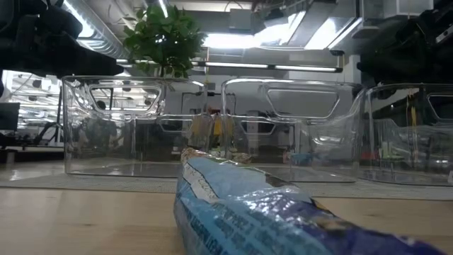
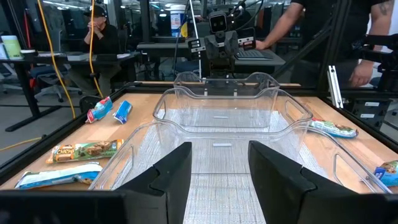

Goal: Pick and place Granola Bars by type

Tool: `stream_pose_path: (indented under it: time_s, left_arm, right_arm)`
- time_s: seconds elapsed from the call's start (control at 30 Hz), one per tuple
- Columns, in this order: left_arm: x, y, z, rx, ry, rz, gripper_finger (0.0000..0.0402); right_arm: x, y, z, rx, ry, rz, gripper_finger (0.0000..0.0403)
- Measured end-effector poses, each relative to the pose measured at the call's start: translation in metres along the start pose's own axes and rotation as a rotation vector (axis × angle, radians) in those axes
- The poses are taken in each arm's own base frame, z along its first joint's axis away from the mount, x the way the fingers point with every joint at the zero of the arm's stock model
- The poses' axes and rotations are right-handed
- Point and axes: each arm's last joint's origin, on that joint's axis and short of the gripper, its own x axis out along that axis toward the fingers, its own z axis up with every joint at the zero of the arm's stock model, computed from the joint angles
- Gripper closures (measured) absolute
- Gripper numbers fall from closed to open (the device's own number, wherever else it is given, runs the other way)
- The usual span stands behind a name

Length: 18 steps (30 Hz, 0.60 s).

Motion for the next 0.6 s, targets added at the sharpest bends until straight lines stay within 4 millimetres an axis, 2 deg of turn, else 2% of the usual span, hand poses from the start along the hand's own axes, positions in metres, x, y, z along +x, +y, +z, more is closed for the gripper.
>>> stream_pose_path:
  time_s: [0.6]
  left_arm:
    - [0.0, 0.0, 0.0, 0.0, 0.0, 0.0, 0.0252]
  right_arm:
    - [0.0, 0.0, 0.0, 0.0, 0.0, 0.0, 0.0318]
